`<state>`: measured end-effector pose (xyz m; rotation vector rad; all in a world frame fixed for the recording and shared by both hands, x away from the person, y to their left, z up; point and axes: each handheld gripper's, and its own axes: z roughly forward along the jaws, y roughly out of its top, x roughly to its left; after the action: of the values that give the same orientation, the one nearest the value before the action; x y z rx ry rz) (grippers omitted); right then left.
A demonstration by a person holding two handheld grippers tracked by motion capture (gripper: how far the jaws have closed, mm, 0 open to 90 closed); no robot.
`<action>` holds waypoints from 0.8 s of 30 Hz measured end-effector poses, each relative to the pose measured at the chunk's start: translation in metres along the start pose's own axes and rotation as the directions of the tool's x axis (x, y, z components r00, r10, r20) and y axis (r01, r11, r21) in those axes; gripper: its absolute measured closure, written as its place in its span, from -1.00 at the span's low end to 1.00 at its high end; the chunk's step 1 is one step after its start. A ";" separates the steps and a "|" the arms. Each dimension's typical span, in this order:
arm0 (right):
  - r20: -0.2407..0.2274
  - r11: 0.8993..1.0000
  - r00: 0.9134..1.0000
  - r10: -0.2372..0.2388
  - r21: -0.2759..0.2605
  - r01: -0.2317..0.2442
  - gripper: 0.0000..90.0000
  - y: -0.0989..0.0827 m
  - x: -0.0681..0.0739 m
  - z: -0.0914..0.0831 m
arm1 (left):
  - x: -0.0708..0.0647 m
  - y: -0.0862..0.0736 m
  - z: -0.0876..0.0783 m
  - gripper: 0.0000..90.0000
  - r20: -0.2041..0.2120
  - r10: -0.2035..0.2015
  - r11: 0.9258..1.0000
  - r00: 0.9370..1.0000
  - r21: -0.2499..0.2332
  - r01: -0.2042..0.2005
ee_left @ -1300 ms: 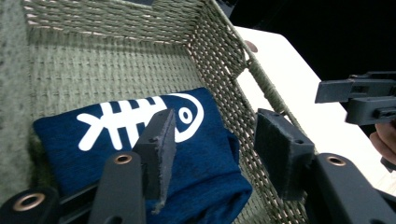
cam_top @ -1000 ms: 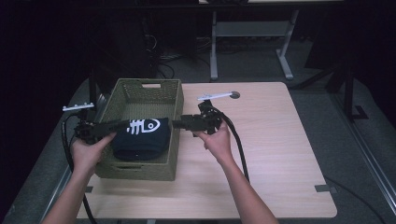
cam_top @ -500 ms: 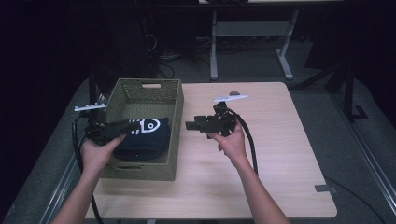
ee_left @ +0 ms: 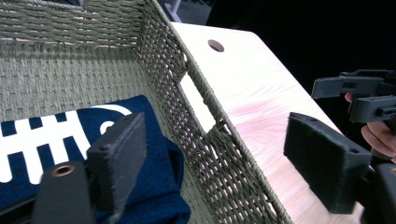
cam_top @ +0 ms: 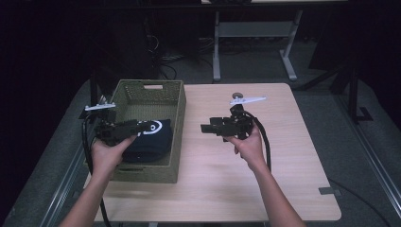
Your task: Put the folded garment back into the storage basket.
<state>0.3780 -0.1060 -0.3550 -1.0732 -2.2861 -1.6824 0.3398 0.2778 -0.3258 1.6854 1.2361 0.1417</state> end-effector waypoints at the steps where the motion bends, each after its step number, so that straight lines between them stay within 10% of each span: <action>1: 0.001 1.000 1.000 -0.001 -0.001 0.001 -0.24 -0.001 -0.001 -0.002 | -0.001 0.000 0.001 -0.58 -0.001 0.000 1.000 1.000 0.002 0.000; 24: 0.043 0.999 0.999 0.016 -0.042 -0.014 -0.26 -0.017 -0.018 -0.049 | -0.034 0.002 0.021 -0.60 0.032 0.053 0.998 0.998 0.023 -0.054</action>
<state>0.3659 -0.1591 -0.3582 -1.1431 -2.2719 -1.7253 0.3379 0.2386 -0.3202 1.7358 1.1742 0.1336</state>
